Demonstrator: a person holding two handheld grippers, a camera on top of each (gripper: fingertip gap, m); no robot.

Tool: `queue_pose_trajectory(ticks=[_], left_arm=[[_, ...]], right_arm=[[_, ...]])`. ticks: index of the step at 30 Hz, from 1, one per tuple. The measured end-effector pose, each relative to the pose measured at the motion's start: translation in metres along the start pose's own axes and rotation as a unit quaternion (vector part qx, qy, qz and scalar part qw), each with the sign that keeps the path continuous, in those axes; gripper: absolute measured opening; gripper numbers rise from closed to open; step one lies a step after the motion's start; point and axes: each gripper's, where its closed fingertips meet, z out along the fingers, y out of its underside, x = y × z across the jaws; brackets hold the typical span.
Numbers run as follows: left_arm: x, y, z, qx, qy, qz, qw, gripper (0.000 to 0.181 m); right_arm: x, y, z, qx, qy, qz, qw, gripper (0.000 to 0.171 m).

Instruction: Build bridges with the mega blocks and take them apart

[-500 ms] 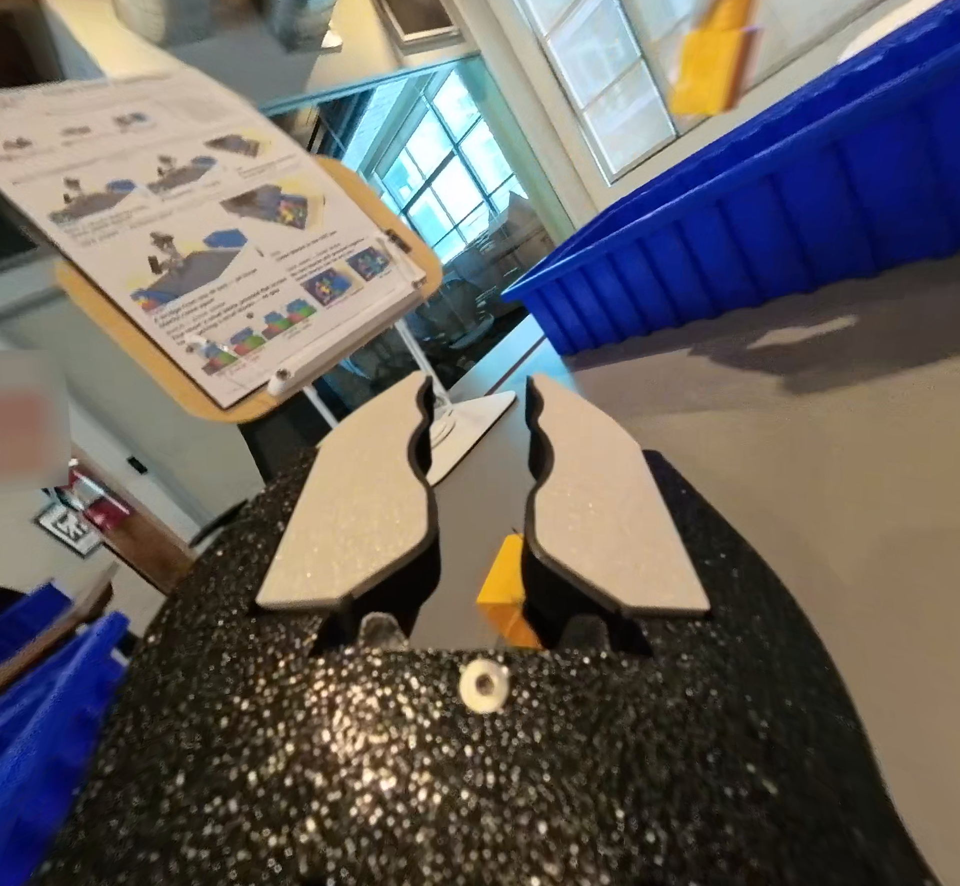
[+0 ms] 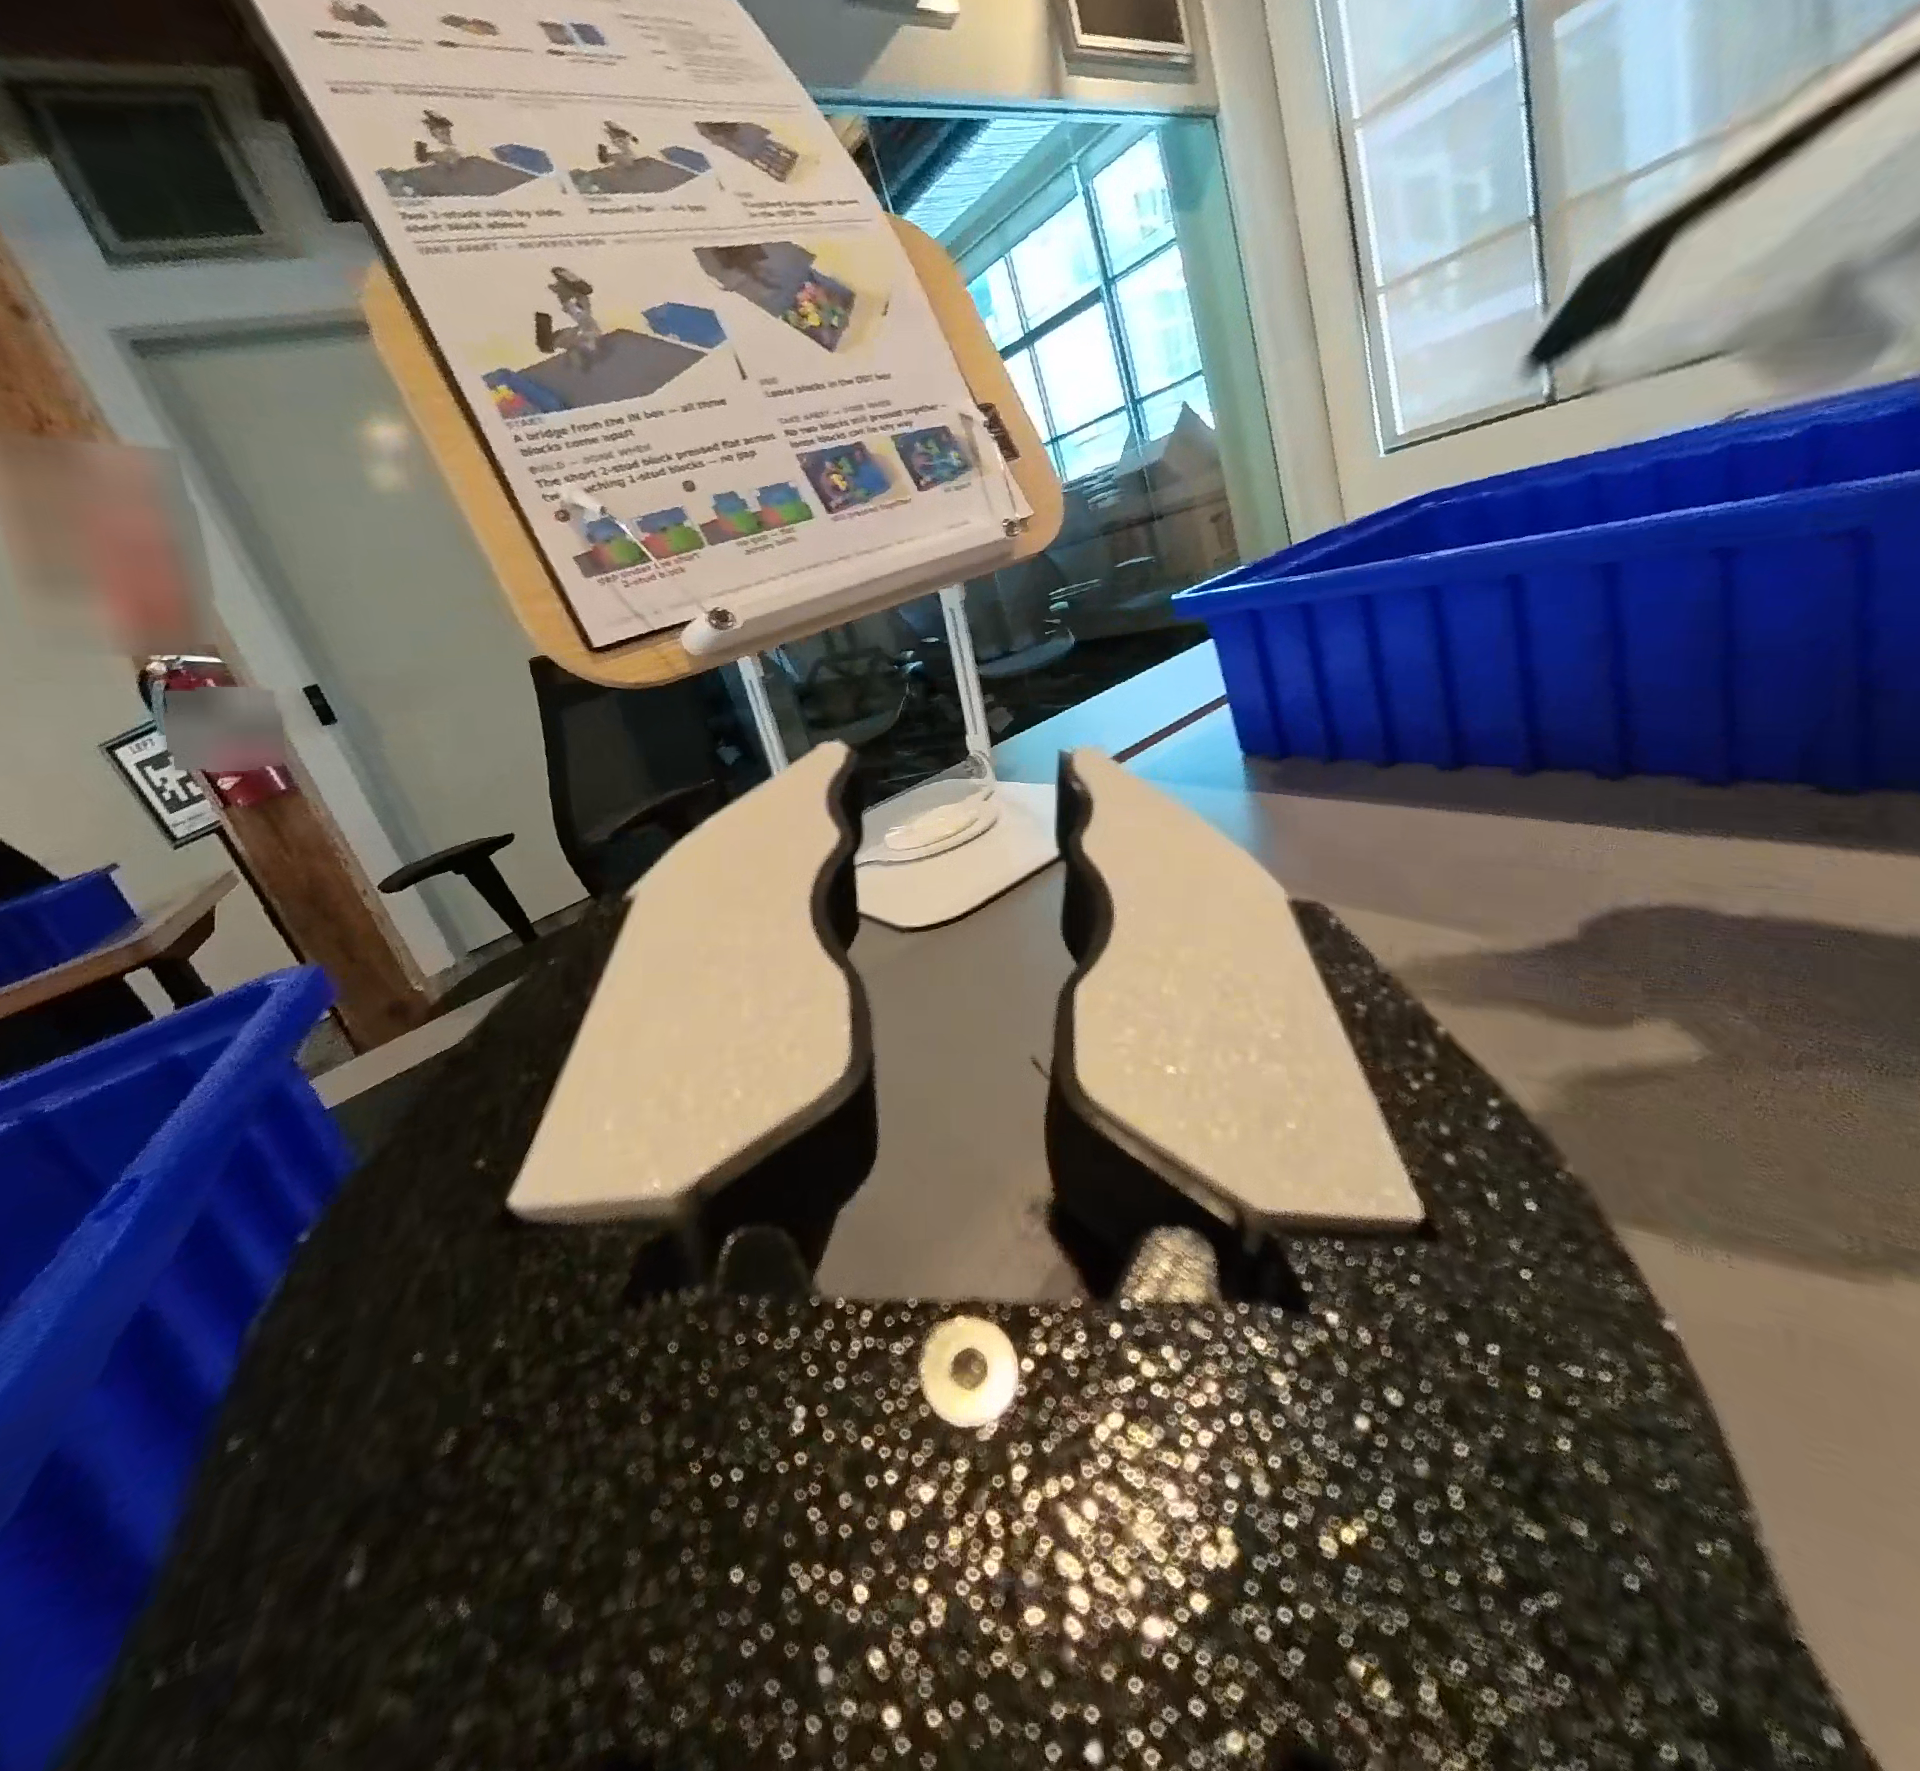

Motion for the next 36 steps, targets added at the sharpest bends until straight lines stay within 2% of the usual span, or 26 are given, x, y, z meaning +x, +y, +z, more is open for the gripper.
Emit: queue_pose_trajectory(ticks=[2,5,8,11,16,17,18,19,24,27,29,32,36], left_arm=[[-0.006,0.0,-0.001,0.0,-0.014,-0.005,1.0,0.035],[-0.016,0.001,-0.003,-0.002,-0.035,-0.018,0.999,0.034],[-0.022,0.003,-0.003,-0.004,-0.044,-0.035,0.998,0.033],[-0.024,0.005,-0.002,-0.007,-0.045,-0.043,0.998,0.033],[-0.023,0.006,-0.001,-0.008,-0.04,-0.043,0.998,0.033],[-0.023,0.006,-0.001,-0.008,-0.04,-0.043,0.998,0.033],[-0.023,0.006,-0.001,-0.008,-0.039,-0.043,0.998,0.033],[-0.023,0.006,-0.001,-0.009,-0.039,-0.043,0.998,0.033],[-0.022,0.007,-0.001,-0.011,-0.035,-0.045,0.998,0.032],[-0.02,0.008,0.0,-0.012,-0.029,-0.046,0.998,0.03],[-0.02,0.008,0.0,-0.012,-0.029,-0.046,0.998,0.03],[-0.018,0.008,0.0,-0.013,-0.025,-0.043,0.999,0.03],[-0.015,0.009,0.001,-0.016,-0.019,-0.04,0.999,0.029]], right_arm=[[-0.03,0.021,0.04,-0.015,-0.067,0.004,0.998,0.067],[-0.06,0.052,0.084,-0.062,-0.128,0.025,0.99,0.088],[-0.069,0.068,0.106,-0.102,-0.134,-0.006,0.986,0.097],[-0.076,0.069,0.119,-0.112,-0.149,-0.008,0.982,0.097],[-0.073,0.079,0.137,-0.147,-0.121,-0.024,0.981,0.102],[-0.076,0.084,0.136,-0.166,-0.131,-0.023,0.977,0.075],[-0.079,0.083,0.134,-0.165,-0.137,-0.022,0.976,0.059],[-0.079,0.078,0.131,-0.158,-0.135,-0.023,0.978,0.055],[-0.043,0.037,0.095,-0.097,-0.053,-0.06,0.992,0.055],[0.008,0.004,0.042,-0.067,0.074,-0.089,0.991,0.055],[0.052,-0.005,-0.003,-0.057,0.18,-0.086,0.978,0.055],[0.102,0.009,-0.058,-0.09,0.27,-0.039,0.958,0.055],[0.15,0.058,-0.105,-0.197,0.341,0.025,0.919,0.055]])
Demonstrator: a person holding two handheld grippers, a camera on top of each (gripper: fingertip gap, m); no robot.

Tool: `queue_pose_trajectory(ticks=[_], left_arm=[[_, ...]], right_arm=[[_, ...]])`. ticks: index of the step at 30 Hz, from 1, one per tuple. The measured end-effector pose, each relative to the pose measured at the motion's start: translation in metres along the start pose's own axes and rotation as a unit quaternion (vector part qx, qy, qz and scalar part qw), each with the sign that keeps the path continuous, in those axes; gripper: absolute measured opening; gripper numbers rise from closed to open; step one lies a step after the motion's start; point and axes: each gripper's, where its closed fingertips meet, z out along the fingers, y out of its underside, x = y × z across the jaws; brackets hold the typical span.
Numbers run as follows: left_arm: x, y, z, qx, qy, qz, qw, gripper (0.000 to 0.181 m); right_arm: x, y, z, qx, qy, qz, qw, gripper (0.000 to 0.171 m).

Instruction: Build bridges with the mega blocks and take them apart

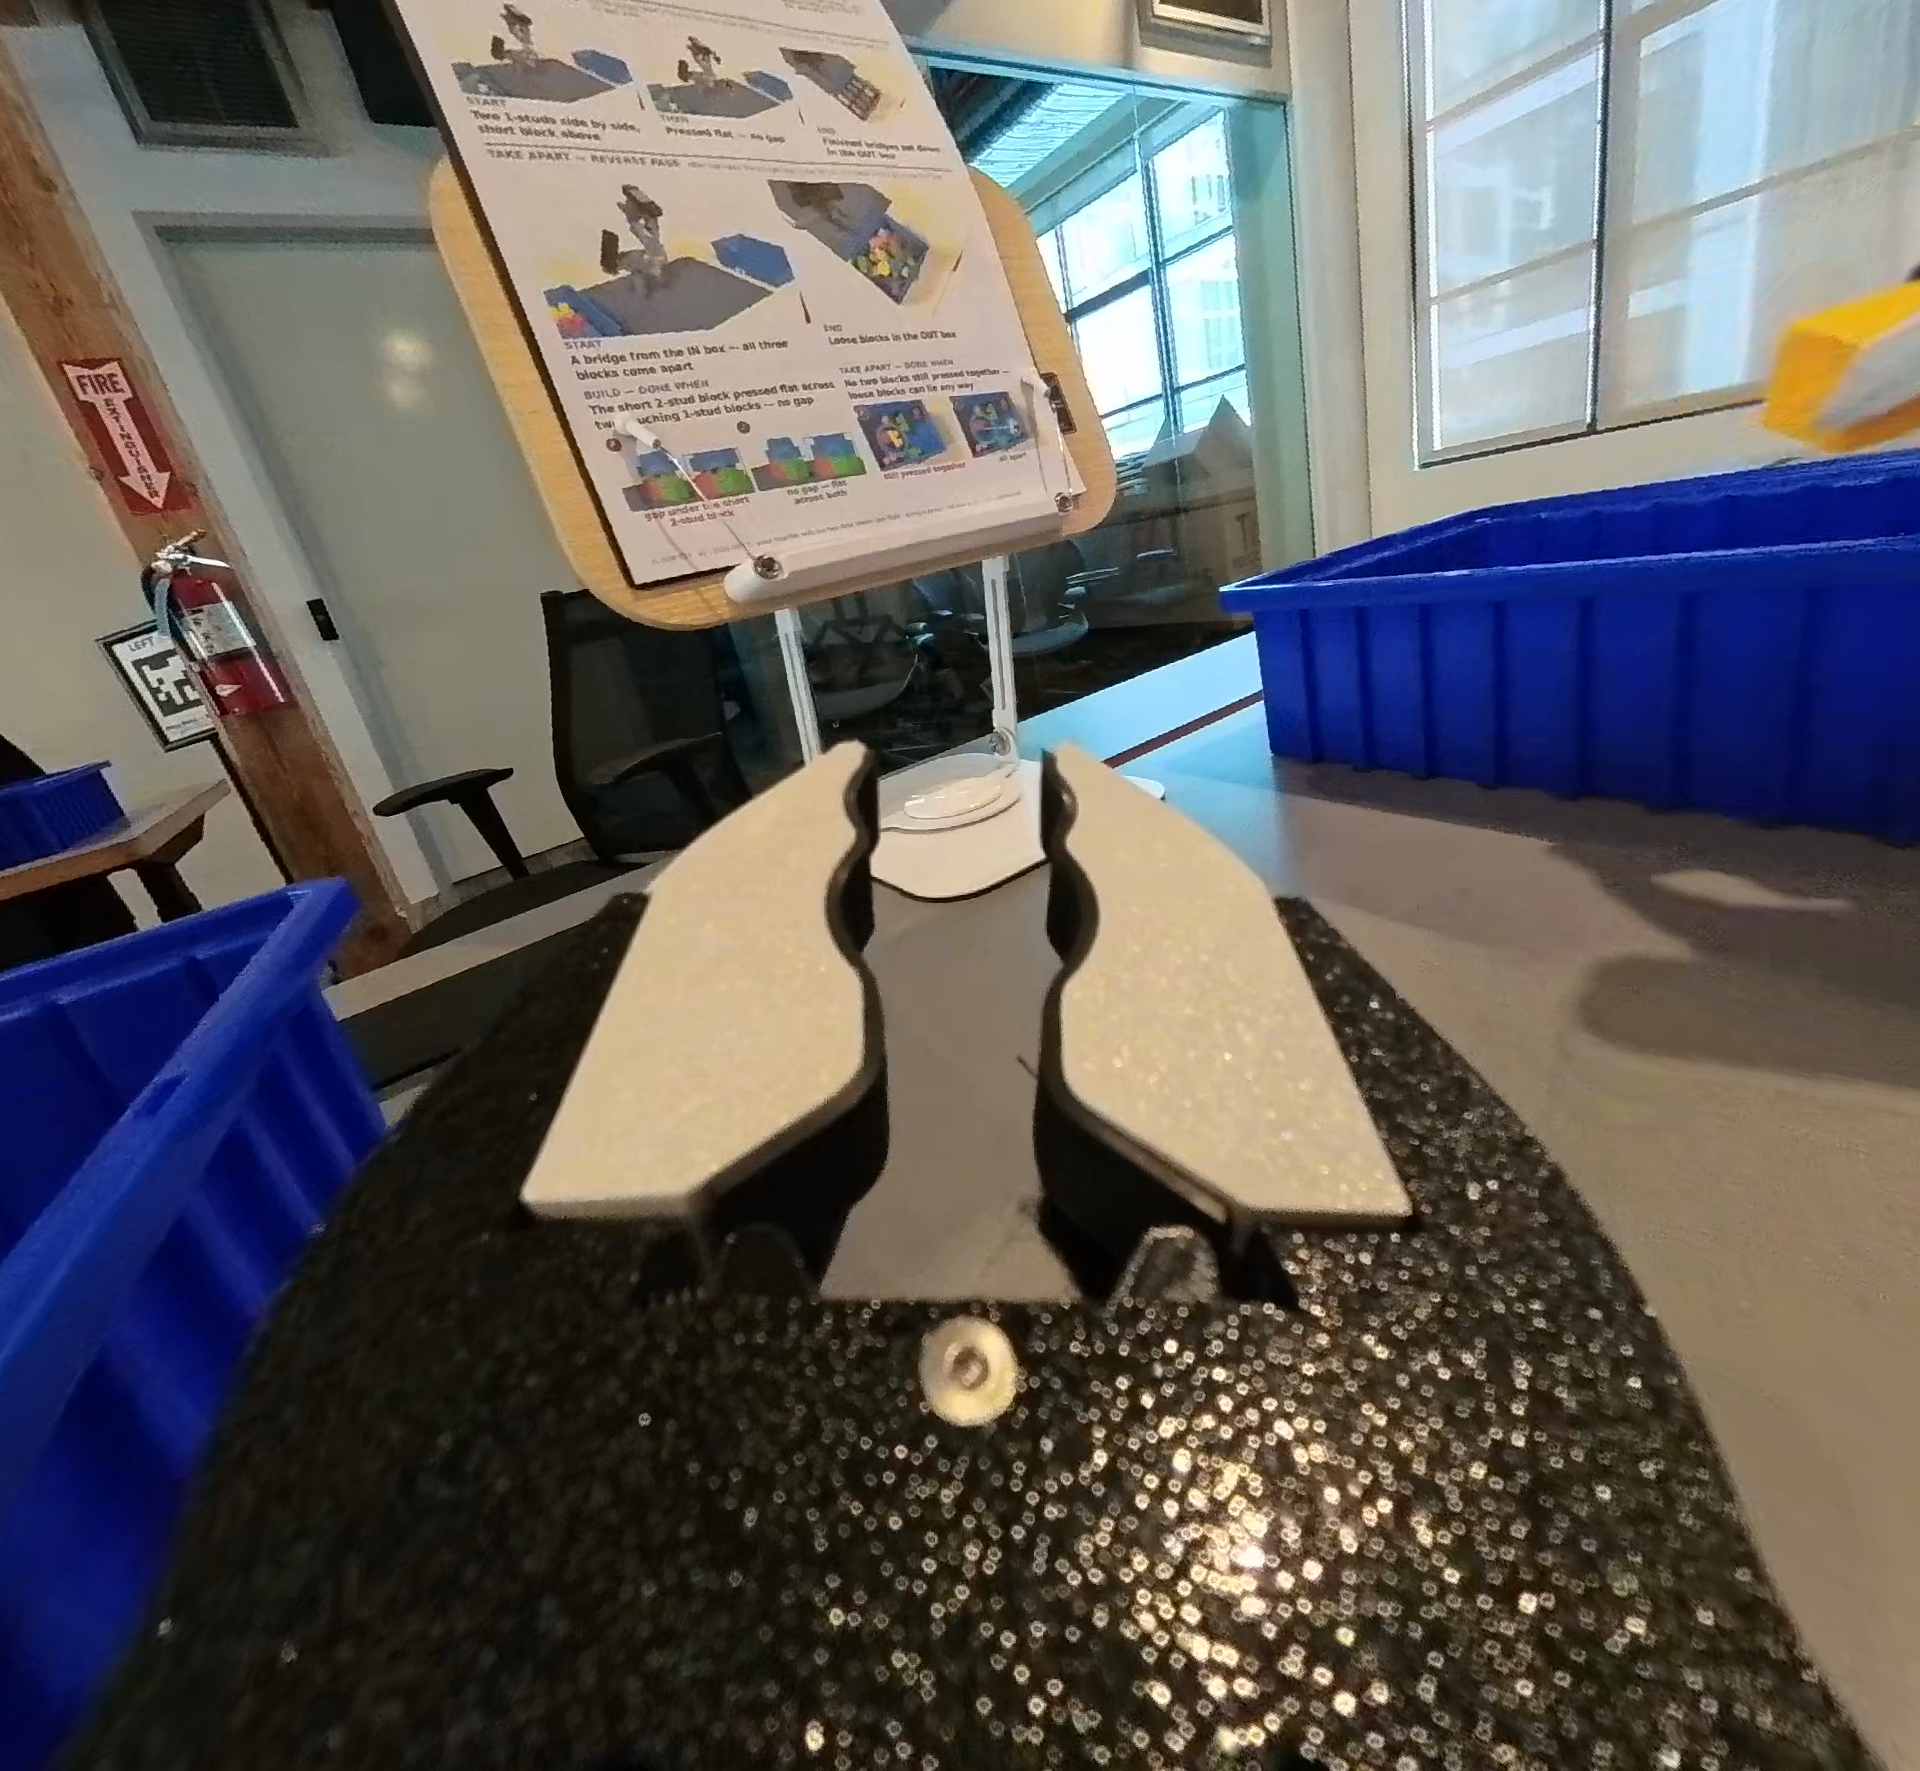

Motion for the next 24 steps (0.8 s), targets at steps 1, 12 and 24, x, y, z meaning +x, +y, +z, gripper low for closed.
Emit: queue_pose_trajectory(ticks=[1,12,24], left_arm=[[0.001,0.0,0.0,-0.001,0.001,0.001,1.0,0.029],[0.002,0.002,0.0,-0.005,0.007,0.001,1.0,0.028],[0.003,0.004,0.001,-0.01,0.013,-0.002,1.0,0.027]], right_arm=[[0.006,0.01,0.003,-0.02,0.004,0.008,1.0,0.055],[0.0,0.003,0.008,0.013,0.036,-0.03,0.999,0.053],[-0.117,-0.048,0.0,0.127,-0.198,-0.058,0.97,0.047]])
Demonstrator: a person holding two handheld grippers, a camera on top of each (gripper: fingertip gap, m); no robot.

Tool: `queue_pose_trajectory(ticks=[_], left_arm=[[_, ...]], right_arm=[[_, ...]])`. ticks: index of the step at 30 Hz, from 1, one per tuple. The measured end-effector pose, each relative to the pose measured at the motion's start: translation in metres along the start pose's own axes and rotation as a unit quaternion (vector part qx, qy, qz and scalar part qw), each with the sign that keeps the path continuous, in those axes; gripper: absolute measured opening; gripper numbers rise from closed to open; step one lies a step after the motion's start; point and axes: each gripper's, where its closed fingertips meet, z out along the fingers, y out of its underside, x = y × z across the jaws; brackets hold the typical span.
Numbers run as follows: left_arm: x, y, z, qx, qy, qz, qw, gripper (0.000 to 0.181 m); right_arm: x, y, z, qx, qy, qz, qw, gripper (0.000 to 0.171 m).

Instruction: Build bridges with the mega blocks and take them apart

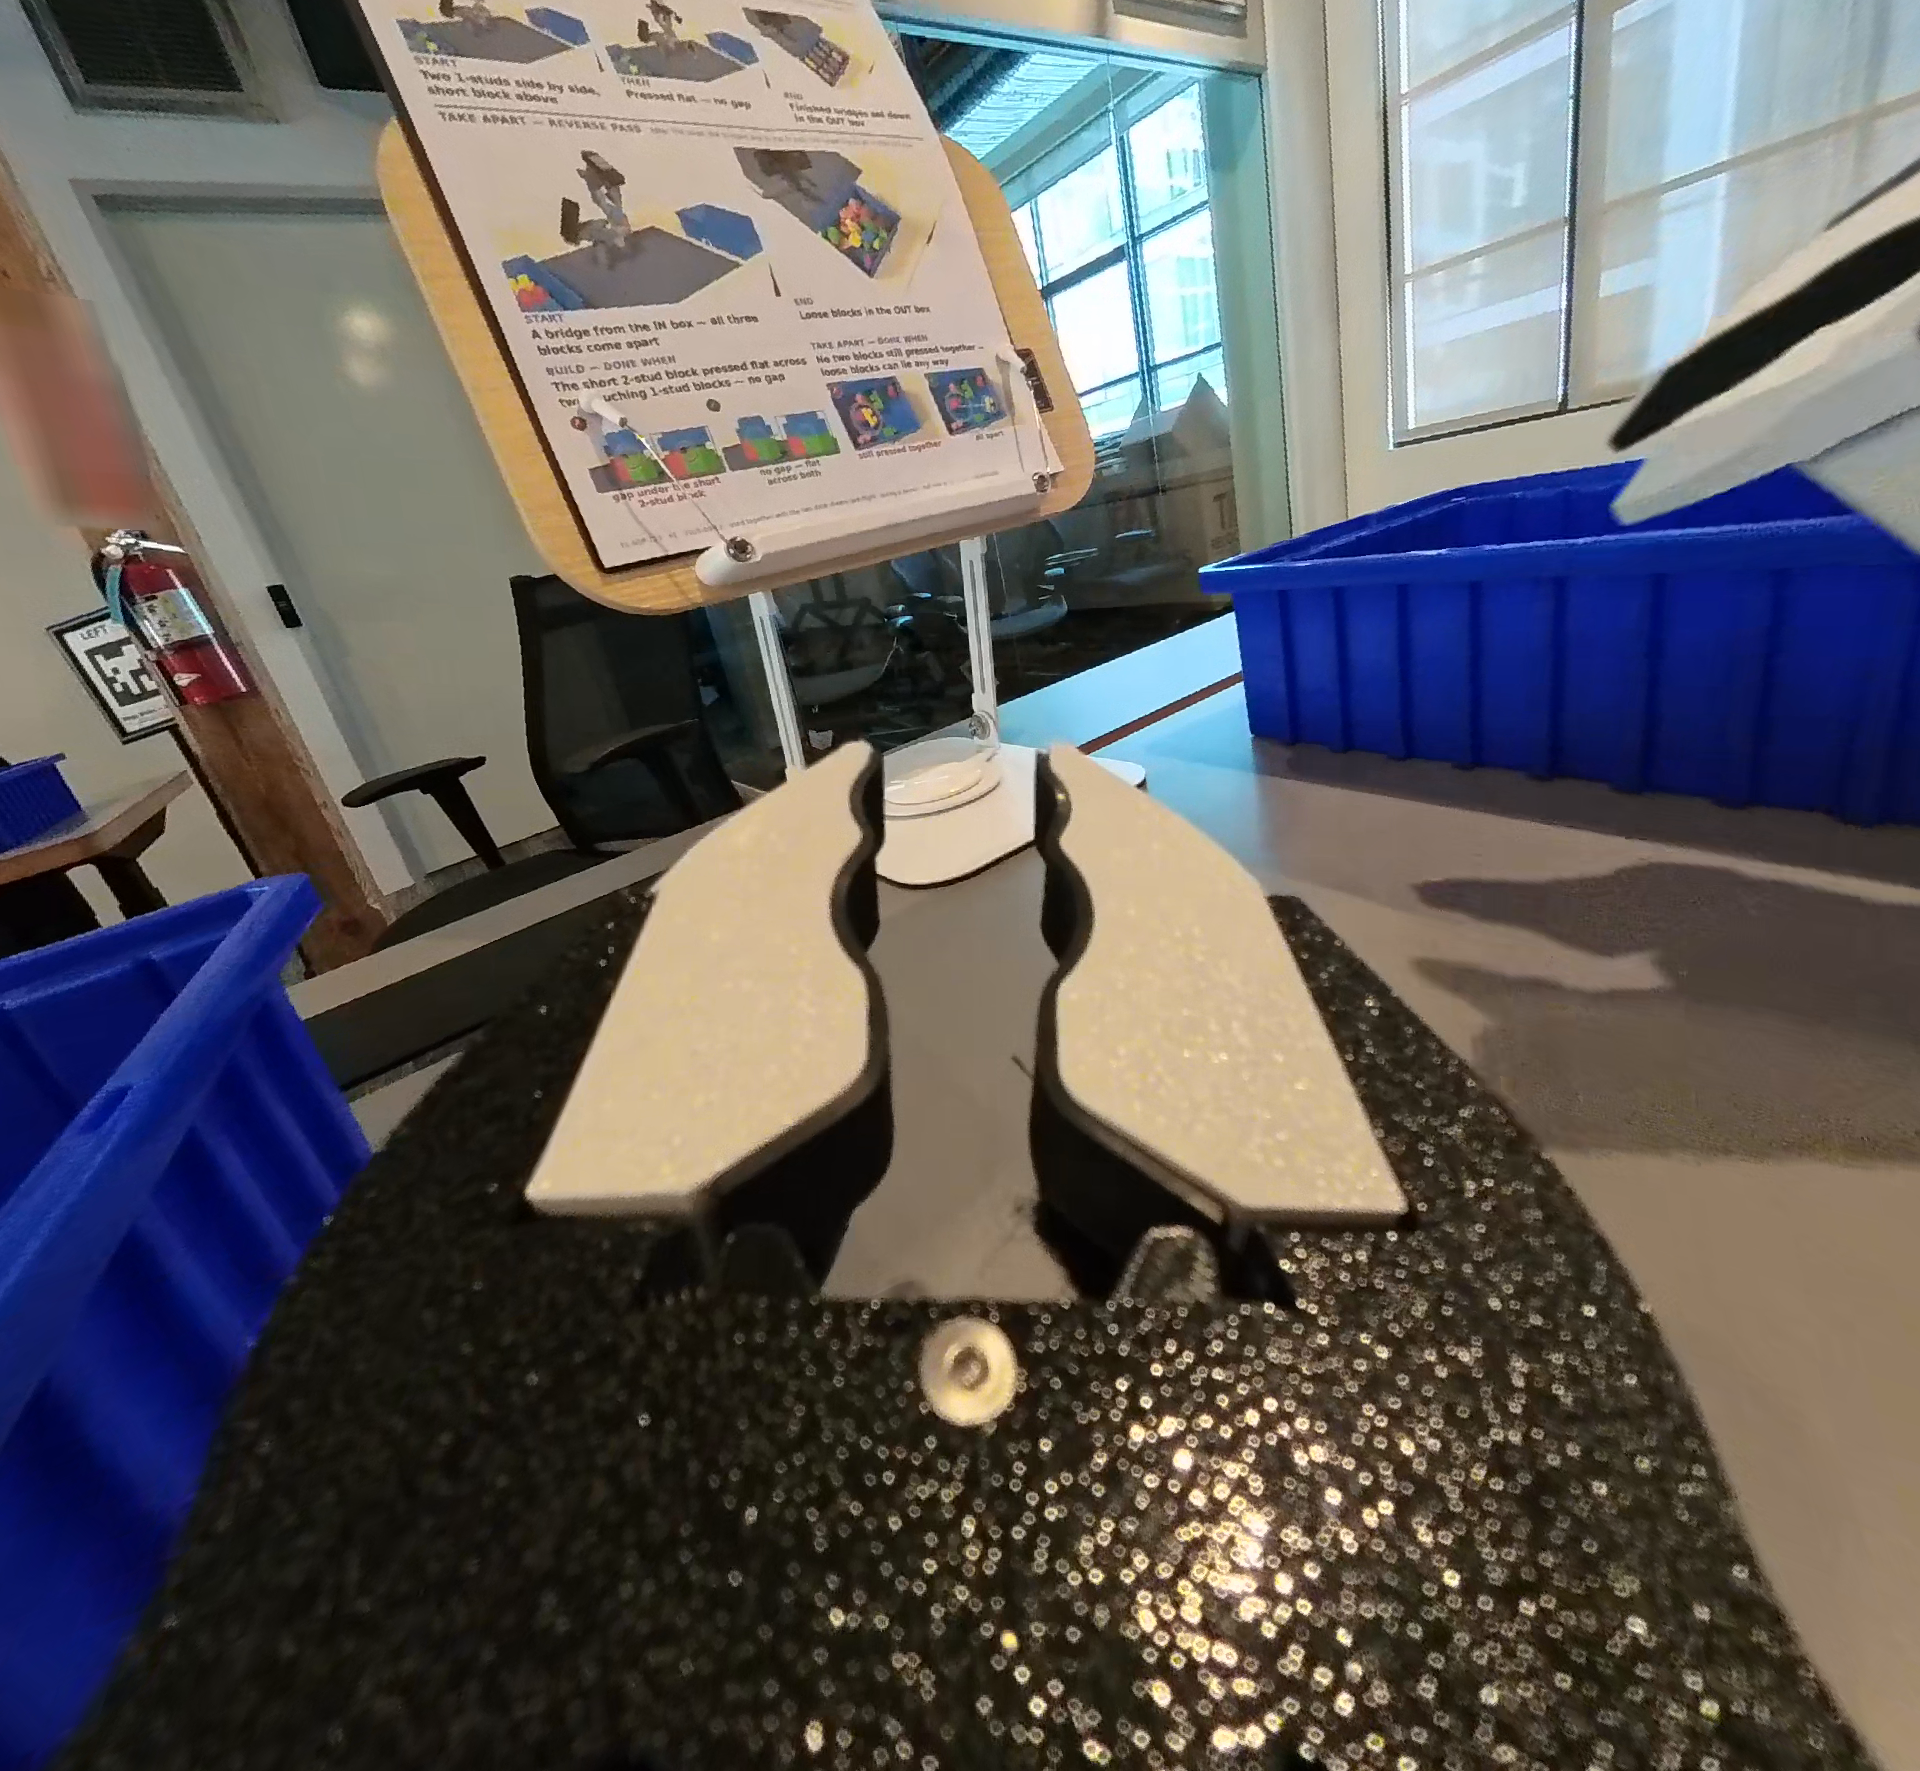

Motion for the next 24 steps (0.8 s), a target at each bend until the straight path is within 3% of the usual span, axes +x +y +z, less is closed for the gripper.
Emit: queue_pose_trajectory(ticks=[6,9,12,17,24], left_arm=[[-0.001,0.001,0.0,-0.002,0.0,-0.005,1.0,0.027],[-0.002,0.002,0.002,-0.003,0.0,-0.01,1.0,0.027],[-0.002,0.003,0.003,-0.006,0.001,-0.015,1.0,0.027],[-0.001,0.004,0.004,-0.009,0.003,-0.013,1.0,0.027],[0.001,0.005,0.004,-0.012,0.008,-0.01,1.0,0.027]], right_arm=[[-0.055,-0.056,0.01,0.09,-0.115,-0.035,0.989,0.047],[-0.103,-0.101,0.005,0.144,-0.246,-0.02,0.958,0.048],[-0.153,-0.153,0.003,0.149,-0.352,-0.047,0.923,0.049],[-0.272,-0.208,0.023,0.071,-0.471,-0.203,0.855,0.054],[-0.444,-0.188,0.062,-0.119,-0.564,-0.309,0.757,0.06]])
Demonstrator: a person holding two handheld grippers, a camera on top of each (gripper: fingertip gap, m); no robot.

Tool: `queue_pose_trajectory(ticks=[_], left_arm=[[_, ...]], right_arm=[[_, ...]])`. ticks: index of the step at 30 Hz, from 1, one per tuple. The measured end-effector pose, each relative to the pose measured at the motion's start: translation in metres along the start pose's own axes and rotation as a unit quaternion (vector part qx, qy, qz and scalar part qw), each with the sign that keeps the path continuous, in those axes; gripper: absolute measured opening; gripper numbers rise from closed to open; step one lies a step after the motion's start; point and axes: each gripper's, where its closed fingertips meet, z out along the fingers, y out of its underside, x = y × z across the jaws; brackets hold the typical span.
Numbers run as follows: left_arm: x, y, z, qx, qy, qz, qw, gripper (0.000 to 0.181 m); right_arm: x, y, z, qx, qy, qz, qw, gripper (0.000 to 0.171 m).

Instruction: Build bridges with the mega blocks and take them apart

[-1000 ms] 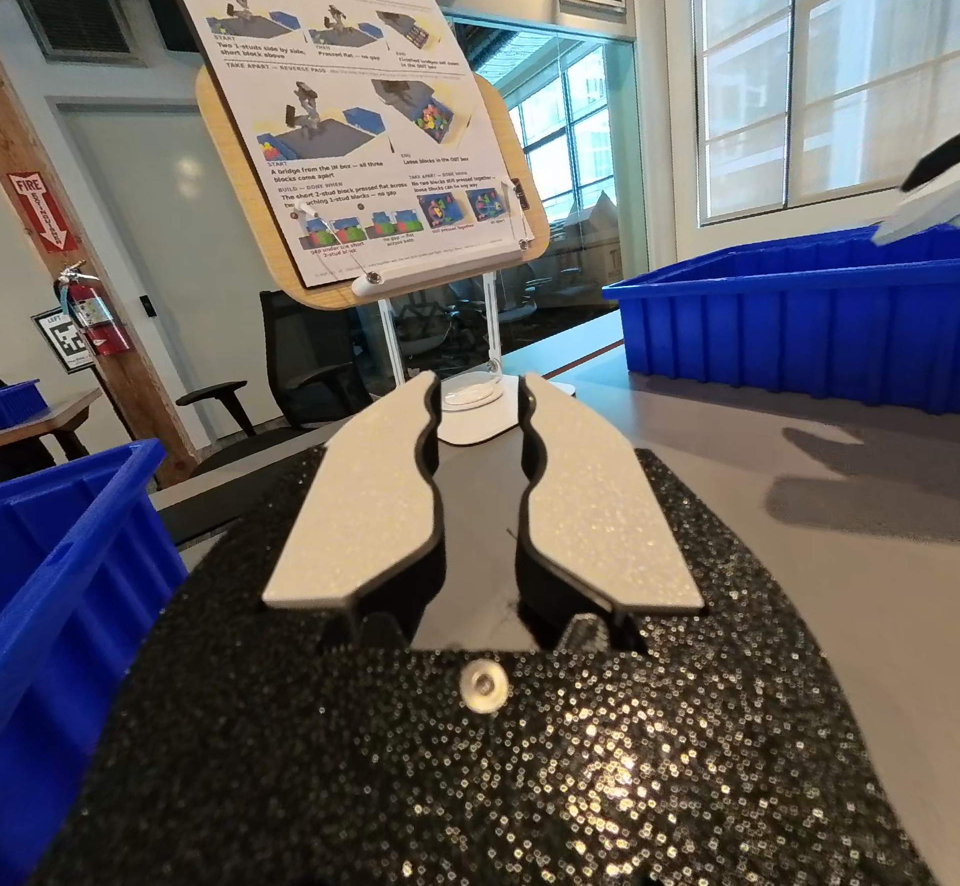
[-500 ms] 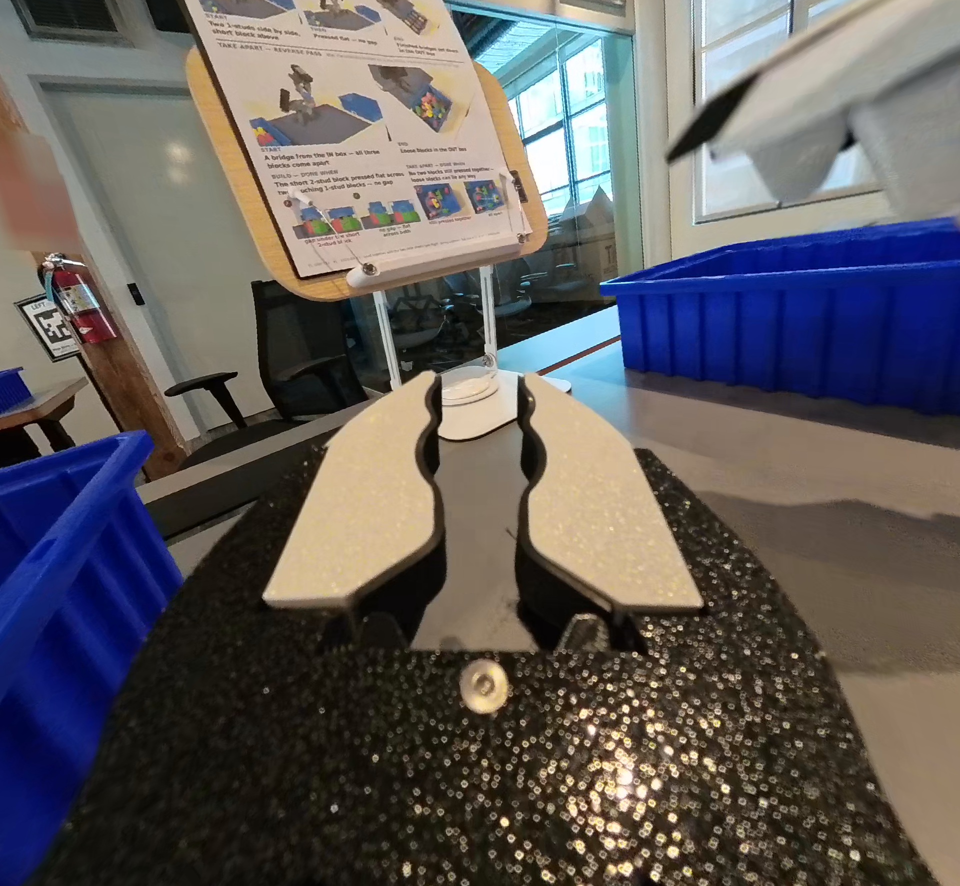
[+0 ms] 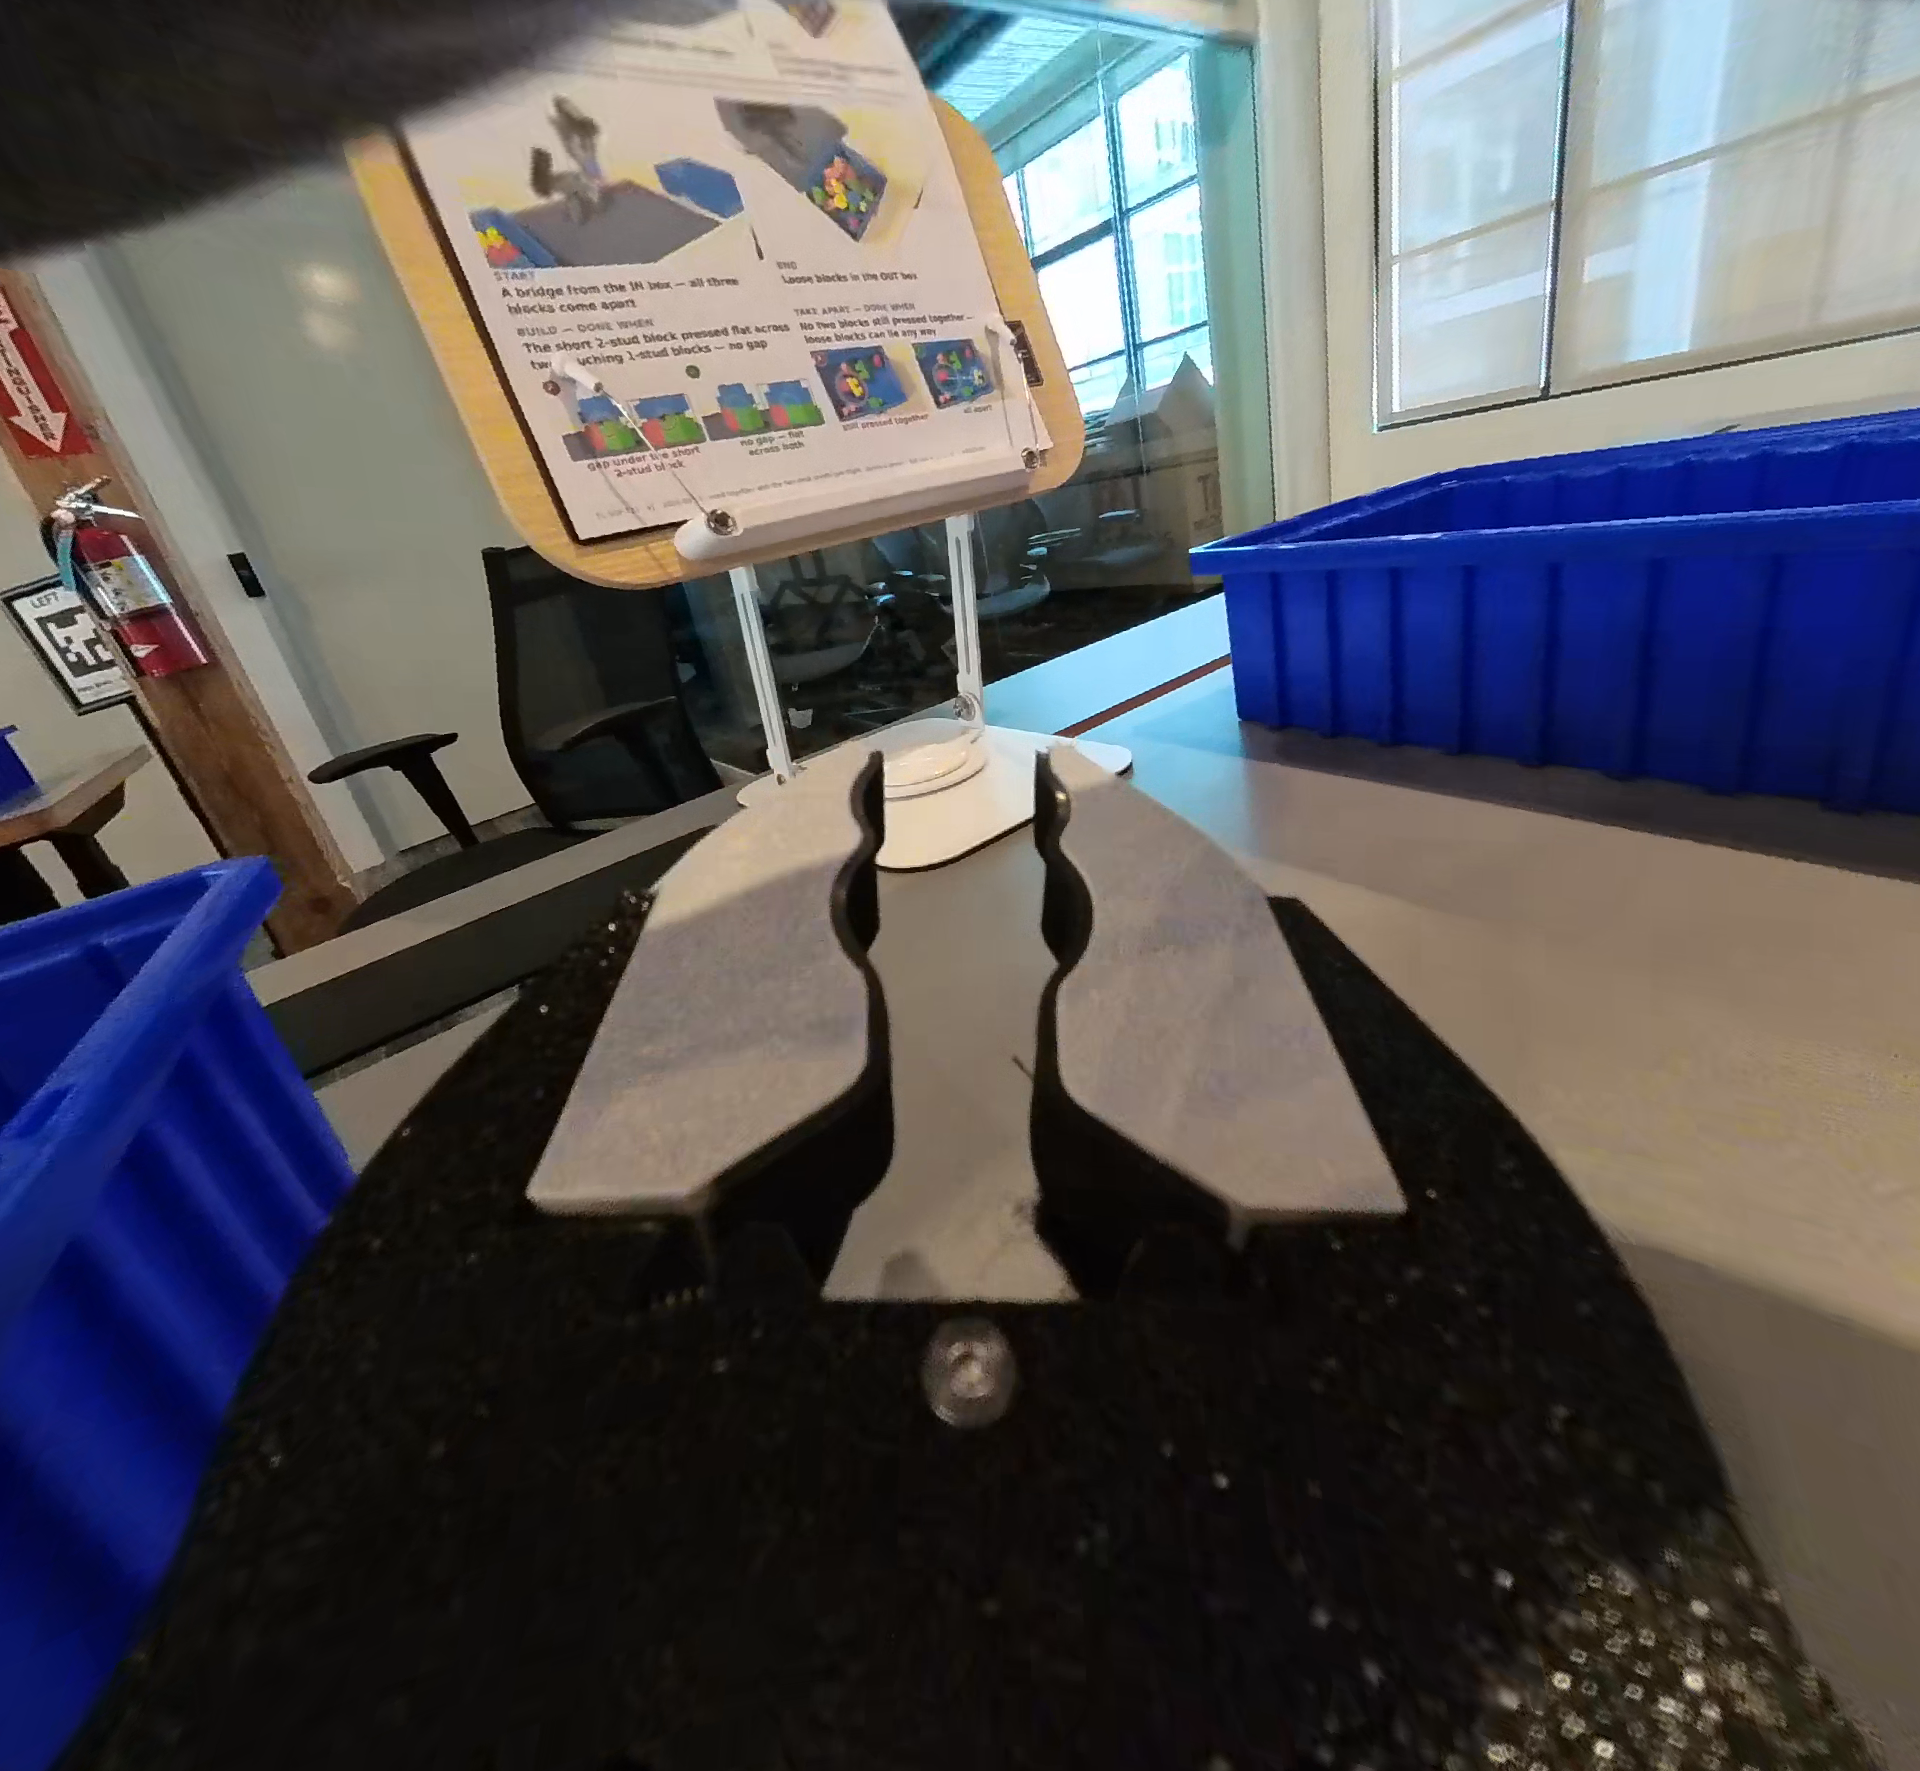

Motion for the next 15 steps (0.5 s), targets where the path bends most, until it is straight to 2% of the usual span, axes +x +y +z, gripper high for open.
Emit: queue_pose_trajectory(ticks=[5,8,10,11,13,14,15], left_arm=[[-0.001,0.0,-0.001,0.001,0.0,-0.002,1.0,0.027],[-0.003,-0.003,-0.003,0.013,-0.002,-0.012,1.0,0.027],[-0.007,-0.004,-0.004,0.02,-0.007,-0.023,1.0,0.027],[-0.009,-0.003,-0.004,0.017,-0.01,-0.03,0.999,0.027],[-0.011,-0.002,-0.003,0.013,-0.012,-0.038,0.999,0.027],[-0.011,-0.002,-0.003,0.013,-0.012,-0.037,0.999,0.027],[-0.011,-0.001,-0.003,0.011,-0.012,-0.035,0.999,0.027]], right_arm=[[0.012,-0.016,0.082,-0.102,-0.002,0.014,0.995,0.076],[0.026,-0.012,0.109,-0.148,0.036,-0.007,0.988,0.082],[0.026,-0.006,0.118,-0.171,0.03,-0.004,0.985,0.082],[0.027,-0.005,0.12,-0.178,0.031,-0.006,0.984,0.079],[0.033,-0.004,0.119,-0.184,0.045,-0.022,0.982,0.061],[0.034,-0.004,0.118,-0.184,0.047,-0.03,0.981,0.041],[0.038,-0.004,0.116,-0.185,0.057,-0.038,0.98,0.038]])
